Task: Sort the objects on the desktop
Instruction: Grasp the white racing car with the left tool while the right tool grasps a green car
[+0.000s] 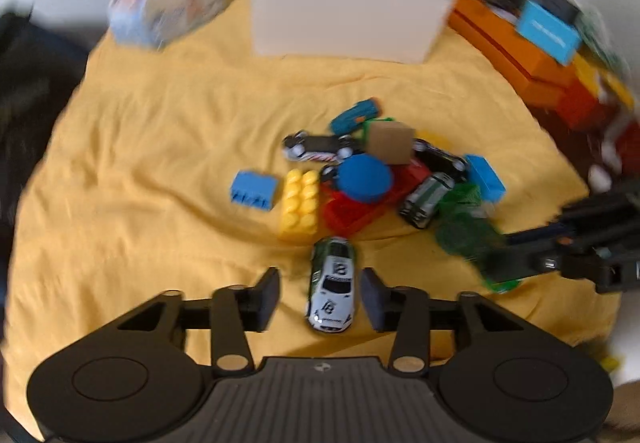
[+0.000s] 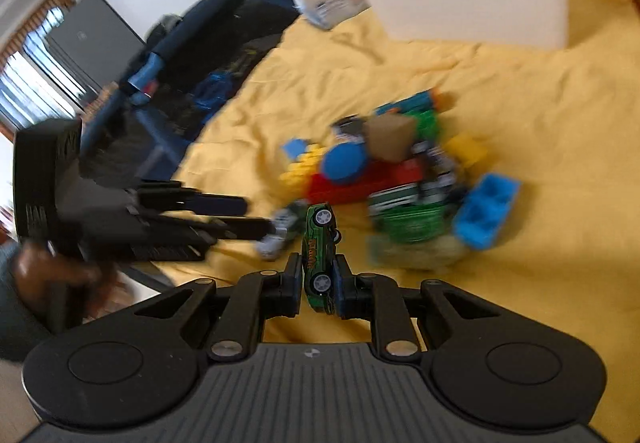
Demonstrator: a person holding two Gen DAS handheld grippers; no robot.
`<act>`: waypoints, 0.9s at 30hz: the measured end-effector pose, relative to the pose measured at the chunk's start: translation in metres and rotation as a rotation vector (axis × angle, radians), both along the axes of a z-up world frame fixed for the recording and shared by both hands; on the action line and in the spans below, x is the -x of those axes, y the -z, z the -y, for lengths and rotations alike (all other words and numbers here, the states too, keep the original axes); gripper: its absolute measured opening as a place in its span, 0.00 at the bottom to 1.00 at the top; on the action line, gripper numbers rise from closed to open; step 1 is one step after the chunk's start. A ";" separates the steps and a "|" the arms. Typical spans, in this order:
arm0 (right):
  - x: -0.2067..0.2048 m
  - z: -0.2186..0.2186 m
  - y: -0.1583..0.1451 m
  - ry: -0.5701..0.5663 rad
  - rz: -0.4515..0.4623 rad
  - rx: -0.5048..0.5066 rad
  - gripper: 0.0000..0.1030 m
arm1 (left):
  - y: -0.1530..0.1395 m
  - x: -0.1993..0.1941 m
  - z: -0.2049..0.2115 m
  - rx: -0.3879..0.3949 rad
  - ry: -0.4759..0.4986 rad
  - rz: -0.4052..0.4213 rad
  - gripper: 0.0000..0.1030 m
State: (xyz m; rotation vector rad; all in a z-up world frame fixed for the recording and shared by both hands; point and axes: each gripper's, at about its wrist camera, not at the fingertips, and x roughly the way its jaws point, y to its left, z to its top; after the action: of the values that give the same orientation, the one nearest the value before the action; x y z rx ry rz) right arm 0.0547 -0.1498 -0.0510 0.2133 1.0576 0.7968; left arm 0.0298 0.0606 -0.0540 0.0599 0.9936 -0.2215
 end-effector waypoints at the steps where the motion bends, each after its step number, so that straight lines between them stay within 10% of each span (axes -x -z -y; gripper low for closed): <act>1: 0.001 -0.003 0.006 0.007 -0.018 -0.012 0.17 | 0.001 0.002 0.006 -0.028 0.019 0.011 0.59; 6: 0.002 -0.027 0.027 -0.006 0.028 0.145 0.18 | 0.013 0.001 0.024 -0.065 0.059 0.015 0.59; 10: 0.022 -0.040 0.018 -0.025 0.224 0.368 0.48 | 0.025 0.002 0.027 -0.121 0.059 -0.013 0.59; 25: 0.028 -0.074 0.031 -0.104 0.331 0.549 0.33 | 0.029 -0.007 0.022 -0.083 0.077 0.007 0.57; 27: 0.022 -0.072 0.032 -0.086 0.316 0.523 0.32 | 0.028 -0.009 0.020 -0.082 0.079 0.027 0.32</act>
State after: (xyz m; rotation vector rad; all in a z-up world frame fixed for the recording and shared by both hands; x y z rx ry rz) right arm 0.0324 -0.0780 -0.0829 -0.3933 0.9413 0.5814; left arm 0.0385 0.0408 -0.0819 0.1767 0.9742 -0.2521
